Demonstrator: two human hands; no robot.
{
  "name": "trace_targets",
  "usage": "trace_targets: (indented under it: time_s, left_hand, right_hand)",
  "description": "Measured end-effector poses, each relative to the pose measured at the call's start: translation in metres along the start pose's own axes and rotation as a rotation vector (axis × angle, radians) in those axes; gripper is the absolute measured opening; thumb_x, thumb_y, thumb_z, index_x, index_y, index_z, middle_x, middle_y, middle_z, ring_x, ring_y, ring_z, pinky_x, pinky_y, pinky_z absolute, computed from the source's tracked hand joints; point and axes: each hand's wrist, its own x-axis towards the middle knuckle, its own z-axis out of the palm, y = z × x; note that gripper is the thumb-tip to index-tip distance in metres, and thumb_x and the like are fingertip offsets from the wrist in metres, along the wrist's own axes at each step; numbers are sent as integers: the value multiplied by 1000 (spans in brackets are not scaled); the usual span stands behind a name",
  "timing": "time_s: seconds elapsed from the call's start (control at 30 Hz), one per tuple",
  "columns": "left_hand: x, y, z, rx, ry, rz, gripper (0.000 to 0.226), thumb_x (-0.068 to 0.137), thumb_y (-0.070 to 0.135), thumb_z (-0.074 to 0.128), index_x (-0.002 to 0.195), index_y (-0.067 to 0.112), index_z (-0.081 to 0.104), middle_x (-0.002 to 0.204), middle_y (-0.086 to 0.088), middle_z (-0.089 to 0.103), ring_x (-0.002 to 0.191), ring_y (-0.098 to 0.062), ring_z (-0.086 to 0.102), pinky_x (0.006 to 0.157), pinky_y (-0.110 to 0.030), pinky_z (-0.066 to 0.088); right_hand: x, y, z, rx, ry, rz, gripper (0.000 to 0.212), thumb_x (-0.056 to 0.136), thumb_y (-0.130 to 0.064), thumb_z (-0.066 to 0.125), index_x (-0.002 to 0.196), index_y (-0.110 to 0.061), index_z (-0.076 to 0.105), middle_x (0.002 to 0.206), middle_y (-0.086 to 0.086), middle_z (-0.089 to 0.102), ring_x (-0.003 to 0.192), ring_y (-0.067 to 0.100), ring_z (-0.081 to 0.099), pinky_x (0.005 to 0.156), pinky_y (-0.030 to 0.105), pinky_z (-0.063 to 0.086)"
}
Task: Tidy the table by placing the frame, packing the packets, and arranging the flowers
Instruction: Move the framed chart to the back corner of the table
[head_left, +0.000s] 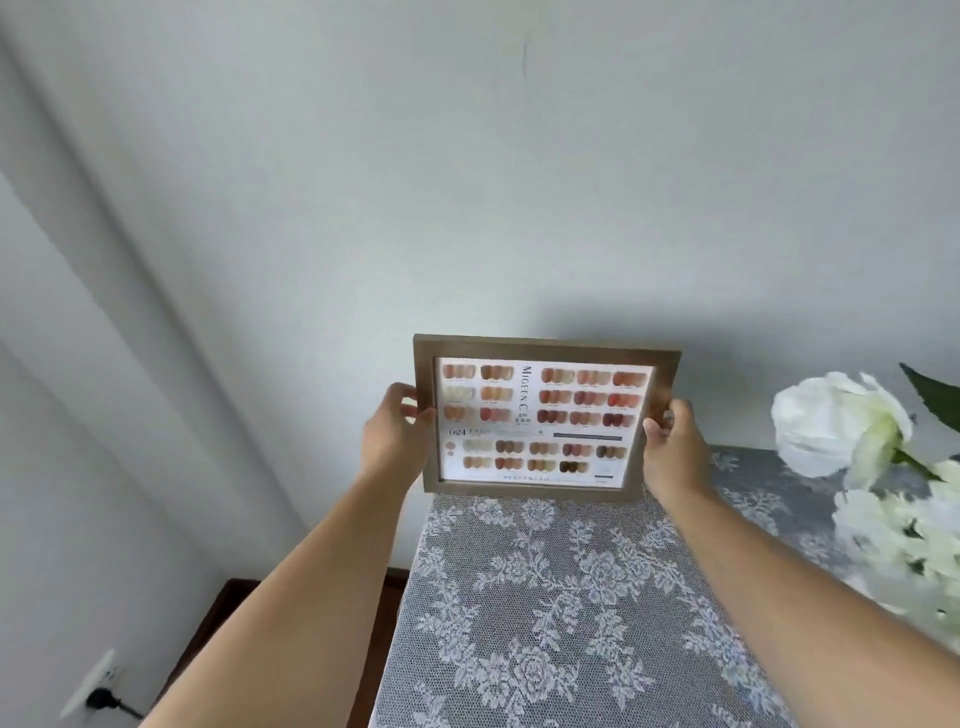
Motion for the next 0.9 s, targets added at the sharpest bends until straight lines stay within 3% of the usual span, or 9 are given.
trace_targets:
  time_s: [0.07,0.2,0.33,0.43,0.57,0.77,0.9]
  left_hand:
    - [17,0,12,-19,-17,-2,12,84,23,55,91,32,51,91,7,65,81,-17,60,68,-29,43]
    - [44,-5,37,-38,-60,10,11,84,24,54,93,30,51,90,9,64,79,-14,57,72,-31,45]
    - [57,-16,59,-38,-97,2,12,84,24,55,94,30,52,90,9,64,80,-17,59,74,-32,47]
    - [58,-23,68,-41,-105,-1,11,83,24,55,91,31,51,88,10,64,80,-17,60,73,-31,46]
    - [57,-26,73,-17,-109,5,11,84,27,55,90,35,50,86,14,62,77,-16,61,71,-32,46]
    - [48,-26,69,3,-122,-8,12,84,30,54,87,39,47,83,17,60,74,-14,59,65,-29,38]
    - [42,-29,68,17,-136,-10,13,85,30,53,89,40,46,86,16,61,76,-15,60,63,-28,37]
  right_hand:
    - [12,1,7,-4,35,8,17,96,-16,45,112,-12,45,100,11,63,76,26,58,63,38,51]
    - [34,11,19,-4,71,43,12,96,-15,45,107,-12,46,99,8,61,76,24,53,56,25,38]
    - [48,23,28,-28,85,63,15,95,-13,46,109,-10,47,103,11,62,77,22,52,64,28,38]
    - [51,32,32,-53,91,60,16,95,-13,47,111,-9,47,103,11,63,74,21,51,56,23,34]
    - [49,39,34,-45,82,85,14,95,-14,46,109,-11,47,103,10,63,75,23,53,61,29,41]
    - [39,44,29,-61,76,57,11,95,-13,46,106,-12,48,95,5,62,73,22,56,51,24,36]
    - [34,45,27,-73,68,66,11,95,-14,46,106,-14,48,91,0,59,75,23,57,56,30,43]
